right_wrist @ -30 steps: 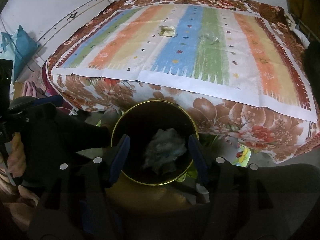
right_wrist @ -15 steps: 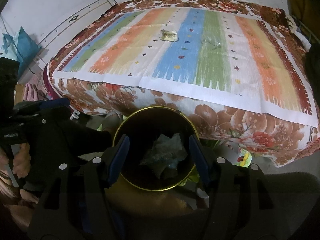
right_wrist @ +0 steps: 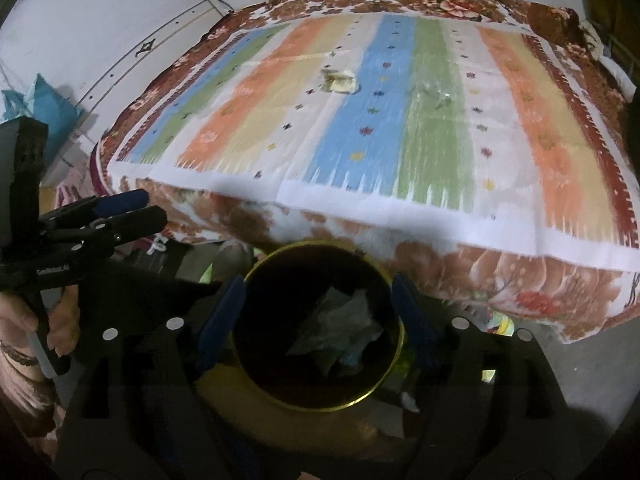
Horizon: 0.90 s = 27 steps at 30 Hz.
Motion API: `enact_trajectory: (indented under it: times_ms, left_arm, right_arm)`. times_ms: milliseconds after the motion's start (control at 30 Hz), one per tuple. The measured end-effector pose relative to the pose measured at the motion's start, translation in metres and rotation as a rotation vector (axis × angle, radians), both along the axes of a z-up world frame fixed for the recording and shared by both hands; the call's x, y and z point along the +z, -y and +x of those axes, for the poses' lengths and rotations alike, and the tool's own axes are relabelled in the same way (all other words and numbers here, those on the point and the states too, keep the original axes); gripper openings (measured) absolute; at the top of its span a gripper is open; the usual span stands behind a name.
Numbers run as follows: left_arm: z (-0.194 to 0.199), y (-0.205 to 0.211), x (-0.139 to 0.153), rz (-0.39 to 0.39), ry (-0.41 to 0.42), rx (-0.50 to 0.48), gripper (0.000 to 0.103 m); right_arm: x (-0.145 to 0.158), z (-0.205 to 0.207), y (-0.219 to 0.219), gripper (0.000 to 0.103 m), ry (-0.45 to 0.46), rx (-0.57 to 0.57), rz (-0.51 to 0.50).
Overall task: Collect trash
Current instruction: 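Move both tools forward over the yellow packet and clear wrapper on the sheet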
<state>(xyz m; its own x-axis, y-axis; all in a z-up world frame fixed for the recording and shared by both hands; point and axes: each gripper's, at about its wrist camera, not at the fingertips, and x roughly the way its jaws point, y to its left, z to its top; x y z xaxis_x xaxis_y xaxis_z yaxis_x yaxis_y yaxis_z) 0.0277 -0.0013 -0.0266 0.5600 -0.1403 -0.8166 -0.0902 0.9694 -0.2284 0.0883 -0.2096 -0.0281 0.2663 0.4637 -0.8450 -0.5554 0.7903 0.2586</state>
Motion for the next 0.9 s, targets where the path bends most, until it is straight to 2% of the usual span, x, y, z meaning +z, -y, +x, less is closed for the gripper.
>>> enact_trajectory:
  times_ms: [100,133,233,433,633,733,900]
  left_arm:
    - [0.015,-0.007,0.004,0.018,0.001,0.029,0.081]
    - [0.020,-0.011,0.006,0.008,0.001,0.039,0.085]
    - [0.035,-0.016,0.006,-0.029,-0.012,0.047,0.086]
    - [0.058,-0.011,0.013,0.064,0.004,0.068,0.097]
    - [0.086,-0.011,0.016,0.125,-0.005,0.084,0.097]
    - [0.100,-0.014,0.018,0.136,-0.001,0.098,0.097]
    - [0.128,-0.033,0.019,0.102,-0.002,0.157,0.097]
  right_arm:
    - [0.004,0.025,0.002,0.078,0.002,-0.043,0.003]
    - [0.004,0.031,0.001,0.079,0.007,-0.047,-0.004]
    - [0.008,0.049,-0.001,0.085,0.037,-0.064,-0.037]
    - [0.004,0.077,-0.012,0.091,0.054,-0.072,-0.107]
    - [0.003,0.108,-0.024,0.094,0.105,-0.122,-0.147]
    - [-0.003,0.127,-0.028,0.094,0.093,-0.146,-0.156]
    - [-0.013,0.160,-0.027,0.094,0.065,-0.197,-0.163]
